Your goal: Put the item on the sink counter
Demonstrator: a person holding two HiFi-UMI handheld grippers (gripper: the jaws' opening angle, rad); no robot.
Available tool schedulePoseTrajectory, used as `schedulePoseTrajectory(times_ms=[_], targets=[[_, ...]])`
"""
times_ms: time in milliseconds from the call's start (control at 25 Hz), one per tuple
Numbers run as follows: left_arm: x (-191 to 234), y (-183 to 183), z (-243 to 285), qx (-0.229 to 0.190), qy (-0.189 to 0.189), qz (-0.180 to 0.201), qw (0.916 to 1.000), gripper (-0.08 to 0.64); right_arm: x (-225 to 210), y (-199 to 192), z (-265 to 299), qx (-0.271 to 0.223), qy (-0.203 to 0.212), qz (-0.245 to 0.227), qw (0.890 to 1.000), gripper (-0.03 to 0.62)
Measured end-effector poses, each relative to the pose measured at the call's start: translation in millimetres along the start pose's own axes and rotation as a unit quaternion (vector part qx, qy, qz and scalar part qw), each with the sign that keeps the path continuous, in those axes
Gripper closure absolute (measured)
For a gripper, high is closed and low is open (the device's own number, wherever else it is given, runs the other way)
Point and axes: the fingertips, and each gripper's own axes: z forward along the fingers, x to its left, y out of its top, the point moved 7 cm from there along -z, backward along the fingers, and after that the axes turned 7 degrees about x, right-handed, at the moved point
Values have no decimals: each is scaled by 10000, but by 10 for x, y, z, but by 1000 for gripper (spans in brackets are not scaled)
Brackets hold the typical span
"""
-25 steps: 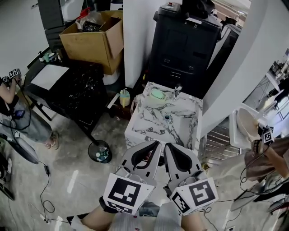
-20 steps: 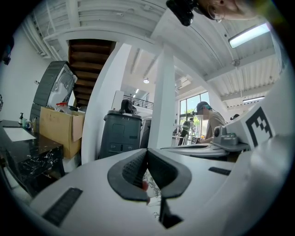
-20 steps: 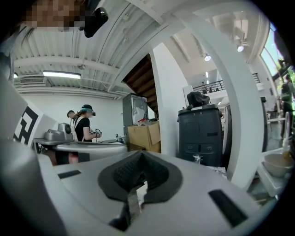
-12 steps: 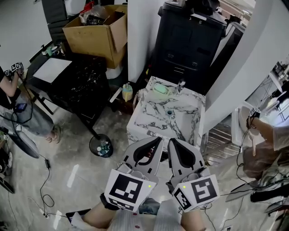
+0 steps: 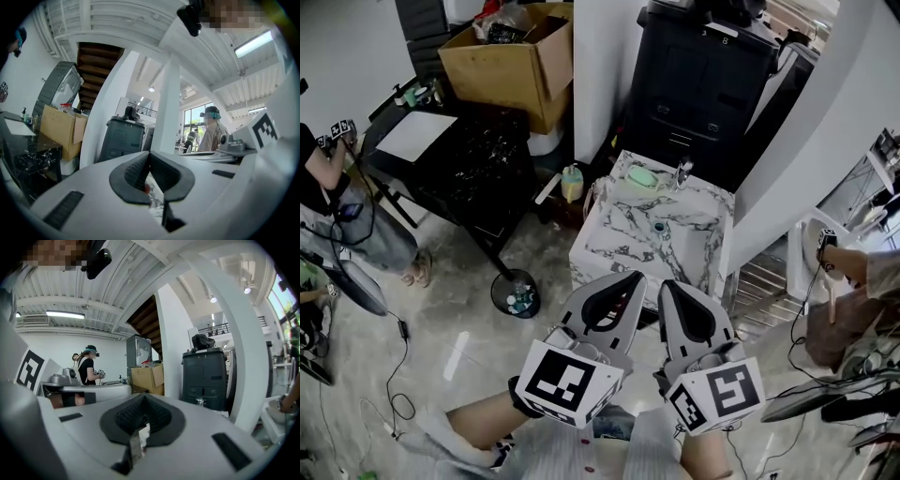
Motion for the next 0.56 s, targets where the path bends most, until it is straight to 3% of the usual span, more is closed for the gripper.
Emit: schedulePoseTrajectory(times_ms=[120,320,560], targets=[[-38,35,9,64,-71,202,9998,545,-25,1,7,46,23,42,10000,586],[-65,-34,5,252,-287,226,9990,545,-43,-39,-36,67,54,24,10000,586],[-58,-30,43,206,-463,406,9979,545,-82,31,-99,-14,-105,-70,9999,586]])
